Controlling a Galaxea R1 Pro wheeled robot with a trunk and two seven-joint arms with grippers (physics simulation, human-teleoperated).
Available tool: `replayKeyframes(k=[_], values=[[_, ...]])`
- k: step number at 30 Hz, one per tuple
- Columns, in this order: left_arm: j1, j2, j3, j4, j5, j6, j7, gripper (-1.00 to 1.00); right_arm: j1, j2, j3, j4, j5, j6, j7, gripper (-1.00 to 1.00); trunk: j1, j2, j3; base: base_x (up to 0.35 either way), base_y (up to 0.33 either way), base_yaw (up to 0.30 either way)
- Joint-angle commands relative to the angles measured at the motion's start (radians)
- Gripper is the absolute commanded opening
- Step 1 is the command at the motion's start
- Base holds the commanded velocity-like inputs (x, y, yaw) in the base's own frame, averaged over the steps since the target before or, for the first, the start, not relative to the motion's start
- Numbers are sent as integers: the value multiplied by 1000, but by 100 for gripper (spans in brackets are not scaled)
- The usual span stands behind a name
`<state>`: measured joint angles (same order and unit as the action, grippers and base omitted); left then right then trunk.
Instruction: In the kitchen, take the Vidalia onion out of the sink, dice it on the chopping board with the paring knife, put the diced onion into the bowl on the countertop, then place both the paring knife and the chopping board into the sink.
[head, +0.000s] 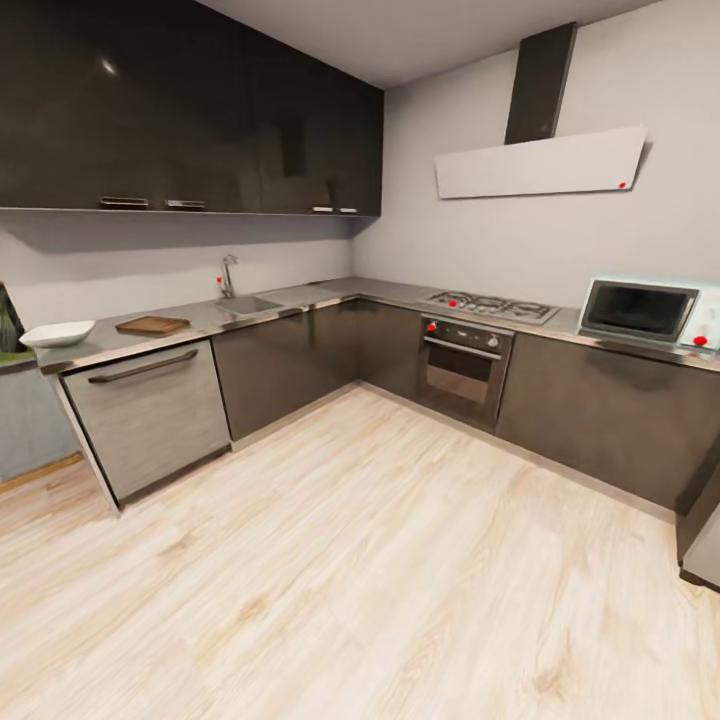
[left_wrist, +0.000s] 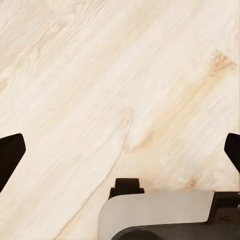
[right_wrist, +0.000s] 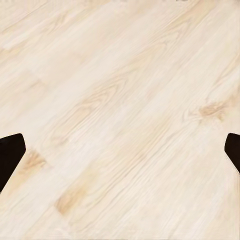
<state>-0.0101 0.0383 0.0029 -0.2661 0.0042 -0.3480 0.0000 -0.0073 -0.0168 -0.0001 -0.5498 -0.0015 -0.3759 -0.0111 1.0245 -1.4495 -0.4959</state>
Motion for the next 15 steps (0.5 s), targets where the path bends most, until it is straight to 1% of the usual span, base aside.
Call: replayKeyframes(k=[1,6,15], values=[[-1,0,0,1,0,-3,0,100,0,0,0,1,0,-3,-1,100,0,0,-1,293,-131,103],[-1,0,0,1,0,-3,0,100,-1,0,0,1,0,-3,-1,100,0,0,-1,293,-133,126],[-1,0,0,2,0,-3,0,100,0,0,0,1,0,-3,-1,100,0,0,-1,293,-136,158]])
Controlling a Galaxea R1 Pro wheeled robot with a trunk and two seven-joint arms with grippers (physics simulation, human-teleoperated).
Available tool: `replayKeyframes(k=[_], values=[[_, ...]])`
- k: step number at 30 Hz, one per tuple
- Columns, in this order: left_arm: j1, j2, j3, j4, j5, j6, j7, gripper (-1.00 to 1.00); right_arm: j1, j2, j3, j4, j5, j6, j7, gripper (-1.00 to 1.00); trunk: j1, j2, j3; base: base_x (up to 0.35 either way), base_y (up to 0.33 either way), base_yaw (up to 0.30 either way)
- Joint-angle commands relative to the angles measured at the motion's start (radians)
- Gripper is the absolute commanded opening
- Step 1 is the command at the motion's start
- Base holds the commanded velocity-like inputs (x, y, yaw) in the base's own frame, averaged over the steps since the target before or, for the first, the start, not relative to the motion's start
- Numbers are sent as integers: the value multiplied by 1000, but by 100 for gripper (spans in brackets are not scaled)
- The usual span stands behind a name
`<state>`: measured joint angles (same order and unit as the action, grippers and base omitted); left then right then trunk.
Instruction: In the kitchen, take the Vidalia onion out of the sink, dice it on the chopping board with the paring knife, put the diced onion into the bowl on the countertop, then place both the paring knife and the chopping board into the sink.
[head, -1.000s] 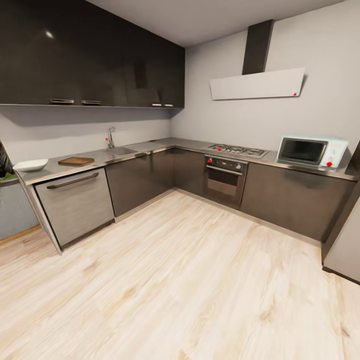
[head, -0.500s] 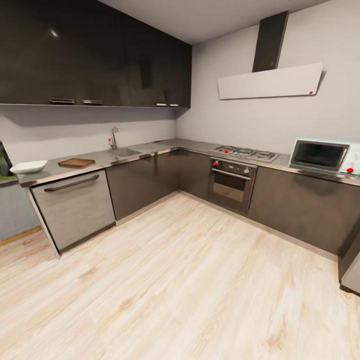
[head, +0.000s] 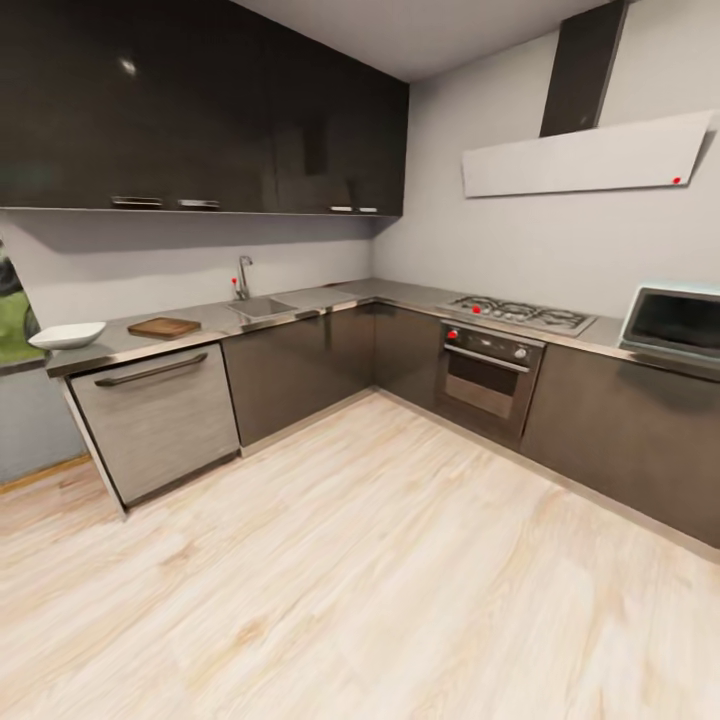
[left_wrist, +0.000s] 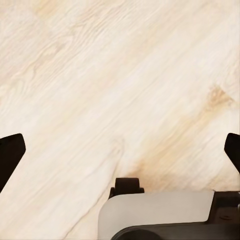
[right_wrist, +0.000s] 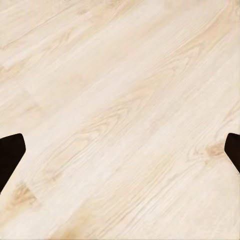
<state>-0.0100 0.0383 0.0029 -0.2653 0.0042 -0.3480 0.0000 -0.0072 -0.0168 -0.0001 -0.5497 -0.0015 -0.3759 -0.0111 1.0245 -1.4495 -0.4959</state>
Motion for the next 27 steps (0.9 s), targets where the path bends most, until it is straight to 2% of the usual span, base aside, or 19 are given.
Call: replayKeyframes(k=[1,27], values=[[-1,0,0,1,0,-3,0,100,0,0,0,1,0,-3,-1,100,0,0,-1,293,-137,167],[-1,0,0,1,0,-3,0,100,0,0,0,1,0,-3,-1,100,0,0,-1,293,-143,197]])
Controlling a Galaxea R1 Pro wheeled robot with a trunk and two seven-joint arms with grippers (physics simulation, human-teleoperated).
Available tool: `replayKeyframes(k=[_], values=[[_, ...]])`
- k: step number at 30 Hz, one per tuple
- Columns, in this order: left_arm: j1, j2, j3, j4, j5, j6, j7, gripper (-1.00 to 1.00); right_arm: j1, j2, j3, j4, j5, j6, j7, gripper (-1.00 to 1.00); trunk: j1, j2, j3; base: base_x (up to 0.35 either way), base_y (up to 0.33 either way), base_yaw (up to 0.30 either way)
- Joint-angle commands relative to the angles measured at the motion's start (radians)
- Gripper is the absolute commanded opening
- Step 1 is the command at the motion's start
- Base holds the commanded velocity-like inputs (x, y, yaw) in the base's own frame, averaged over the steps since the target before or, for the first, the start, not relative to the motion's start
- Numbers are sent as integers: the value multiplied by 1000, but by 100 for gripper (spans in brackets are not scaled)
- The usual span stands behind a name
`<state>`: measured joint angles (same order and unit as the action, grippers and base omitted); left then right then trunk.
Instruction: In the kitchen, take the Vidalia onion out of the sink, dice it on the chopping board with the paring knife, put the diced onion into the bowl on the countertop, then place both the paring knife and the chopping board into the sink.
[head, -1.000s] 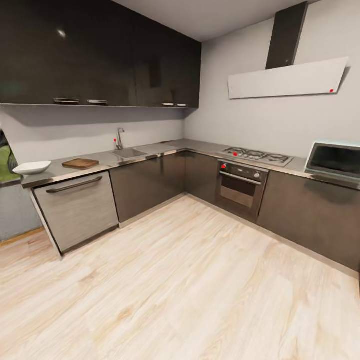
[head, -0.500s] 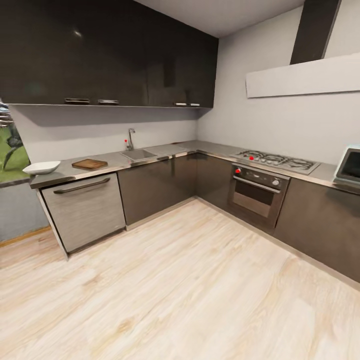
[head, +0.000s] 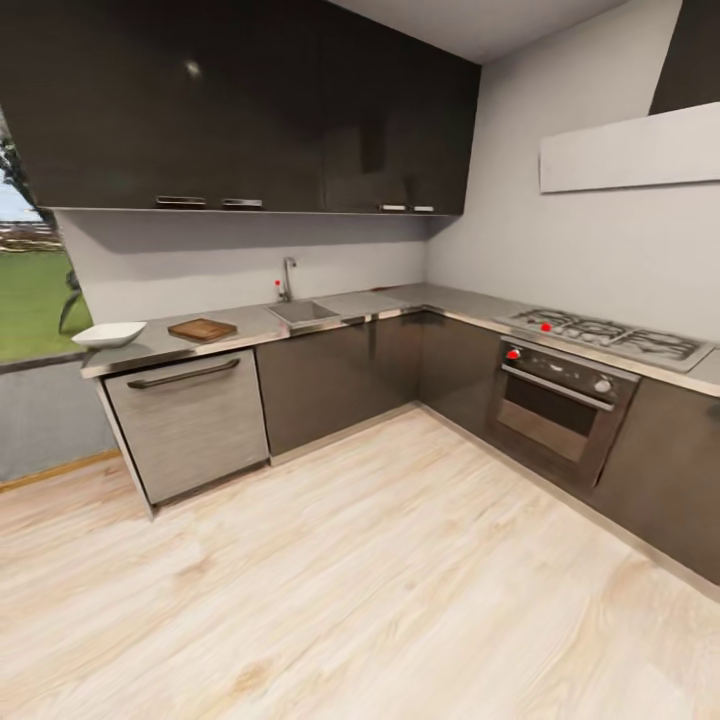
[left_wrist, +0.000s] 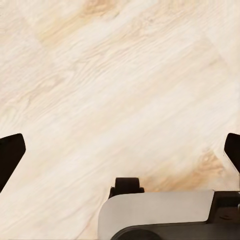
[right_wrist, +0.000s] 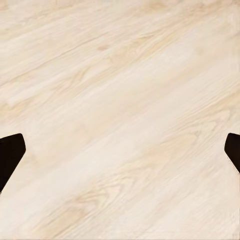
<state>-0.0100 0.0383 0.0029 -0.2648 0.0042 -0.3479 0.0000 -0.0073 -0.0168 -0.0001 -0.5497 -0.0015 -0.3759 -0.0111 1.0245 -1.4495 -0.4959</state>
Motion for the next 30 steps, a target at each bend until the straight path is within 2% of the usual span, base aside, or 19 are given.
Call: replayKeyframes(k=[1,30], values=[[-1,0,0,1,0,-3,0,100,0,0,0,1,0,-3,-1,100,0,0,-1,293,-149,215],[-1,0,0,1,-1,-3,0,100,0,0,0,1,0,-3,-1,100,0,0,-1,293,-149,241]])
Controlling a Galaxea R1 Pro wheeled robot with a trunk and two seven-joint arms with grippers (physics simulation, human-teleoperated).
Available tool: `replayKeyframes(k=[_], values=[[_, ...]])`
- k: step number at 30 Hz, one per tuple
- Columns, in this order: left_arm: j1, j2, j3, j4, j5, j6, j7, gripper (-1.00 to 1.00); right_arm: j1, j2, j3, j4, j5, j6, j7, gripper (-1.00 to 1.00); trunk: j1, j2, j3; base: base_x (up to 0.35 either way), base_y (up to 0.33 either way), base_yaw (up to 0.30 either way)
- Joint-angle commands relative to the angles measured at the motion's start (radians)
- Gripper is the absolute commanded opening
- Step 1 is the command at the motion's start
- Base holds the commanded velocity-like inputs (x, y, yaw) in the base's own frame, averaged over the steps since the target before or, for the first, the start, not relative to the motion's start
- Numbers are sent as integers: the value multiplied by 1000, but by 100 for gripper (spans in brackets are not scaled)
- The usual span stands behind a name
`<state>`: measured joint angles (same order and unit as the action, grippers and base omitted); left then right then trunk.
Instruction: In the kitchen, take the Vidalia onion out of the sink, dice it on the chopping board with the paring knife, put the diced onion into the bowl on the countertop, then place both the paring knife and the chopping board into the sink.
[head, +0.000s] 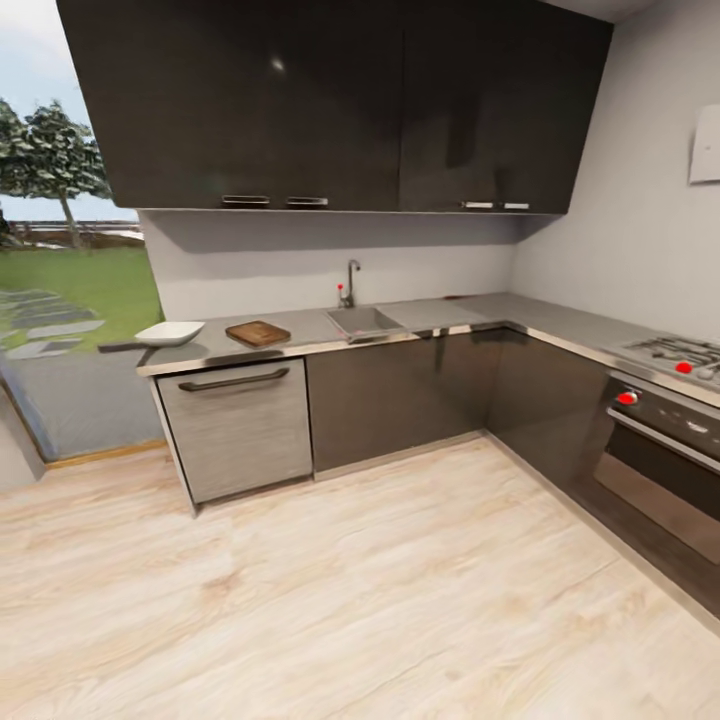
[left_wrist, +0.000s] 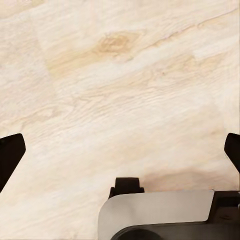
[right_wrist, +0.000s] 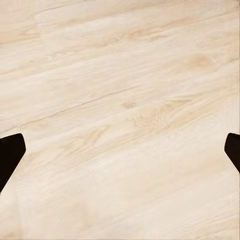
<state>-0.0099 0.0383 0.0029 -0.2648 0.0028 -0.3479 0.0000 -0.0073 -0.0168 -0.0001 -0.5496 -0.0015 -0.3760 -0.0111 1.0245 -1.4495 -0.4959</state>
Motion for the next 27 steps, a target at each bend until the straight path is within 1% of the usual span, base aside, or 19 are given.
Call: replayKeyframes(k=[1,6,27], values=[[-1,0,0,1,0,-3,0,100,0,0,0,0,0,-3,-1,100,0,0,-1,293,-140,265],[-1,0,0,1,0,-3,0,100,0,0,0,0,0,-3,-1,100,0,0,-1,301,-69,265],[-1,-1,-1,1,0,-3,0,100,0,0,1,0,0,-4,-1,100,0,0,-1,312,-11,265]])
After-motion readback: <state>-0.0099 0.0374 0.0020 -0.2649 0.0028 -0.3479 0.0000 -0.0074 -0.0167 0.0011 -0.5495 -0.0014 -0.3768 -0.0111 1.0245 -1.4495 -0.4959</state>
